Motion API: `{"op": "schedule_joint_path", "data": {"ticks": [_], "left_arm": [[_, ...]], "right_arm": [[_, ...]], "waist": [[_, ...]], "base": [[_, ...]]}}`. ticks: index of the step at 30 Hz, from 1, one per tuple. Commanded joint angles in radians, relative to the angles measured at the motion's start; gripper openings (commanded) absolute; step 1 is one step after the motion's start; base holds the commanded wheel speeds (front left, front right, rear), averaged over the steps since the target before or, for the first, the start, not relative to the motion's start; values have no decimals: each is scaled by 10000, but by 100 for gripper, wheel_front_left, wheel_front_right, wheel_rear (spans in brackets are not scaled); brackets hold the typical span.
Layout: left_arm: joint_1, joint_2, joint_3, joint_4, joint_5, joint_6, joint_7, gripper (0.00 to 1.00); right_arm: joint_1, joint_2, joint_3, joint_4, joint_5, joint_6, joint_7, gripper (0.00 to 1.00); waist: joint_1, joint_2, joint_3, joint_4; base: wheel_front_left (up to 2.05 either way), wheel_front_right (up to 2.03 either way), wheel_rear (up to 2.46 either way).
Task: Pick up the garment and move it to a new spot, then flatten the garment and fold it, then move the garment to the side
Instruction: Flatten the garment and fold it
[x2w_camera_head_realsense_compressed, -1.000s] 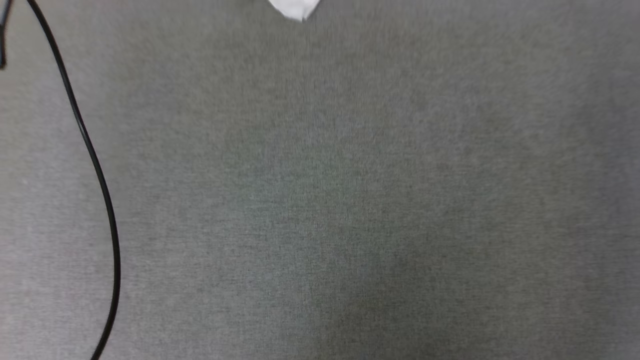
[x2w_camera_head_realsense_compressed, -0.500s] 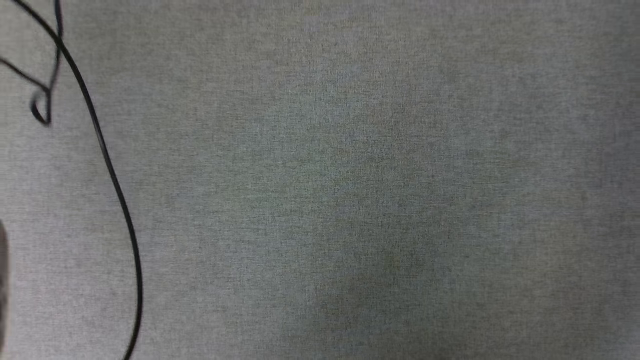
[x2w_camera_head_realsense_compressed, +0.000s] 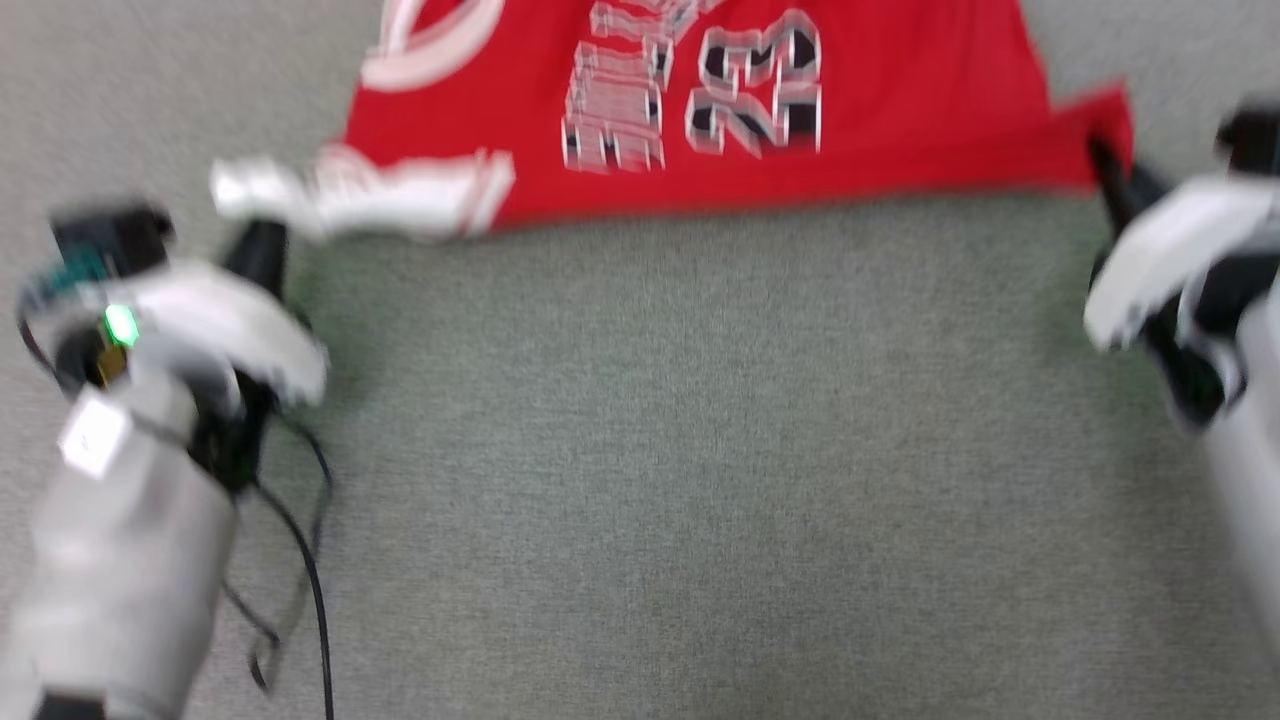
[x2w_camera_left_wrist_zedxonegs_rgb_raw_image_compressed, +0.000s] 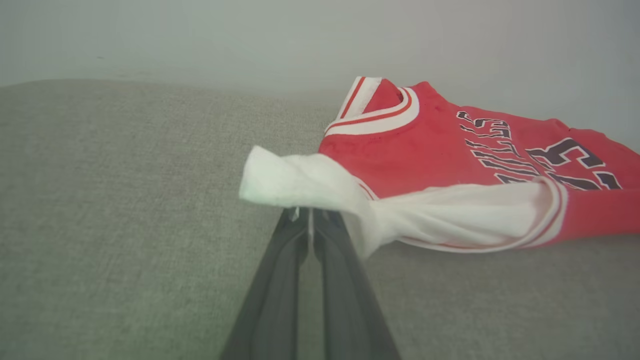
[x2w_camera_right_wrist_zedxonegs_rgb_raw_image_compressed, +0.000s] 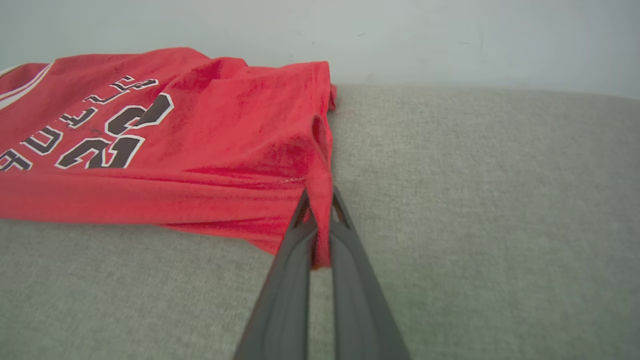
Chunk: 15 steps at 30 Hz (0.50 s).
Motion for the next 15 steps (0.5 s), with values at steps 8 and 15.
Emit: {"op": "schedule_joint_path", "data": {"ticks": [8, 15], "left_arm": [[3584, 282, 361, -1053, -680, 358, -190, 0], [6267, 519, 479, -3127, -1014, 1264, 193, 0]], "right_arm": [[3440, -703, -504, -1280, 519, -148, -261, 0], [6580, -359, -1454, -3201, 263, -148, 446, 0]], "waist": [[0, 0, -2117, 221], [0, 0, -3252, 447]], "base": [[0, 0, 0], [0, 0, 0]]}}
